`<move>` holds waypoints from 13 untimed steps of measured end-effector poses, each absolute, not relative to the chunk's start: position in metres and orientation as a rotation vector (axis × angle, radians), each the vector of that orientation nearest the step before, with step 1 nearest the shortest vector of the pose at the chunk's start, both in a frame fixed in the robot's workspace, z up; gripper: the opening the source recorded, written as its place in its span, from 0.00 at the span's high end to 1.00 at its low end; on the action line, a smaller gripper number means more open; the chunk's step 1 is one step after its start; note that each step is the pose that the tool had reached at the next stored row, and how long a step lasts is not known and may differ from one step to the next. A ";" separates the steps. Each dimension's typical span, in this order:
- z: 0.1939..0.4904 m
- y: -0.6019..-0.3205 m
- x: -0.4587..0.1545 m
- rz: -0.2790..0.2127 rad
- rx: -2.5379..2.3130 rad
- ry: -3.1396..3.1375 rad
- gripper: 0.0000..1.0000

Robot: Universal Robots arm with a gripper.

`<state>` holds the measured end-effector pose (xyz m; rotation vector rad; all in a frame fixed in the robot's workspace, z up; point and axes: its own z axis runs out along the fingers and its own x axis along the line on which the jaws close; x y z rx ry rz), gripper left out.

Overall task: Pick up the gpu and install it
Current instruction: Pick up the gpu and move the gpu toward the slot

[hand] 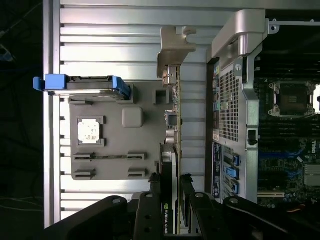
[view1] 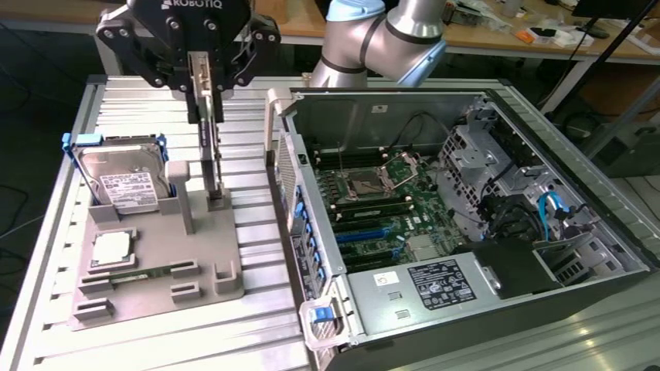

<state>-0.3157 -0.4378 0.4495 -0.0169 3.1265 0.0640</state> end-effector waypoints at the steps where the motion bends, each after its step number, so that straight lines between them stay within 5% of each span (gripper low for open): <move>1: 0.449 -0.438 -0.315 0.064 -0.017 3.127 0.73; 13: 0.448 -0.438 -0.277 0.064 -0.017 3.127 0.73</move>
